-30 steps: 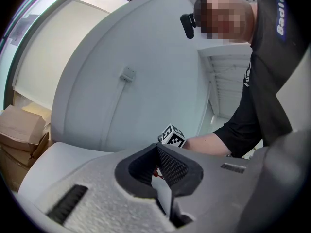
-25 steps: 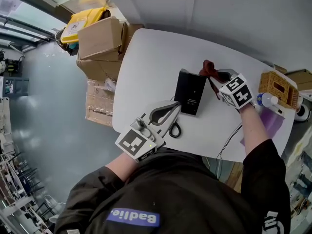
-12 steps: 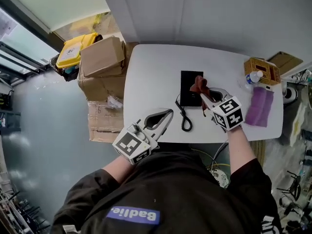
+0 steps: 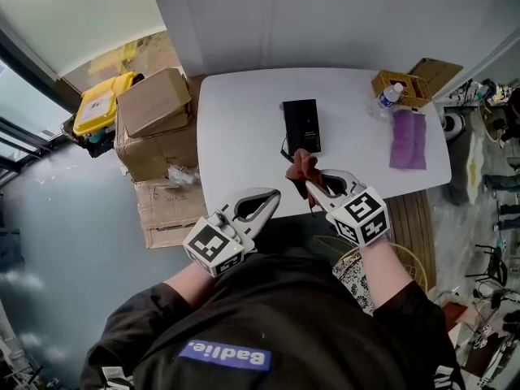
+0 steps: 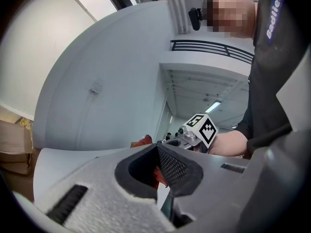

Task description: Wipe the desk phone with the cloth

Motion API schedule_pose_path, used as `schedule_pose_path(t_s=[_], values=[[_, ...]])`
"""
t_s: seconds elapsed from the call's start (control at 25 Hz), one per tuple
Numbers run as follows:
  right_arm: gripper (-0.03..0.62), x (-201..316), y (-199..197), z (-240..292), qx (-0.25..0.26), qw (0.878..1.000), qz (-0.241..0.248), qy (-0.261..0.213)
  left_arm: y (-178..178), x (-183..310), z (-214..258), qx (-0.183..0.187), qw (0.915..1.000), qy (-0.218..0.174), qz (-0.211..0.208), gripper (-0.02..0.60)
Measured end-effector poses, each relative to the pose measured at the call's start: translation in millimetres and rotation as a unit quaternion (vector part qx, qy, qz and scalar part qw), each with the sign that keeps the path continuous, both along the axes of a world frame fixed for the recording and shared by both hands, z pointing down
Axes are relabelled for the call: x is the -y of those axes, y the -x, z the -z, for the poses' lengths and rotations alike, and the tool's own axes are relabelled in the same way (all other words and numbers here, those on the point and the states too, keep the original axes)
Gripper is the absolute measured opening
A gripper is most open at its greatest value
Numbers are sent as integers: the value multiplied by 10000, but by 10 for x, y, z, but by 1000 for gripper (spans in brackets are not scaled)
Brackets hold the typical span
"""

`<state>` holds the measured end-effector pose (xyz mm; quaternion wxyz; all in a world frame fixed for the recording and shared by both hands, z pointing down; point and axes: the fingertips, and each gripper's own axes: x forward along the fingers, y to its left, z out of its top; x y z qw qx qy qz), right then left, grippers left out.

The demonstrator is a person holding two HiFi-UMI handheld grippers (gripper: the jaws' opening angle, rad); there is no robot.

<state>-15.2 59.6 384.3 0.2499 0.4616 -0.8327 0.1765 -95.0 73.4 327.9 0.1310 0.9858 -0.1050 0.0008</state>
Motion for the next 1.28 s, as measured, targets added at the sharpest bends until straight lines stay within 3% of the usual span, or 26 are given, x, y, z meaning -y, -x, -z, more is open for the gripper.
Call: schedule_pose_path(t_s=[0.28,0.52,0.72,1.28], values=[[69,-456,258,237,321,9982,142,-497,43,-213,93,76,9995,127,290,15],[69,-684,116,489,887,9925,-28,-846,-158,-445,203,74,9998,31,156,15],[69,-762,-50,509,1341,9874,-158,-820,-296,-478,246,75,9995,19,312,15],[69,-906,-164,442,1359,9874,-100,-800,-453,-617,259,68,9994,5,339,15]])
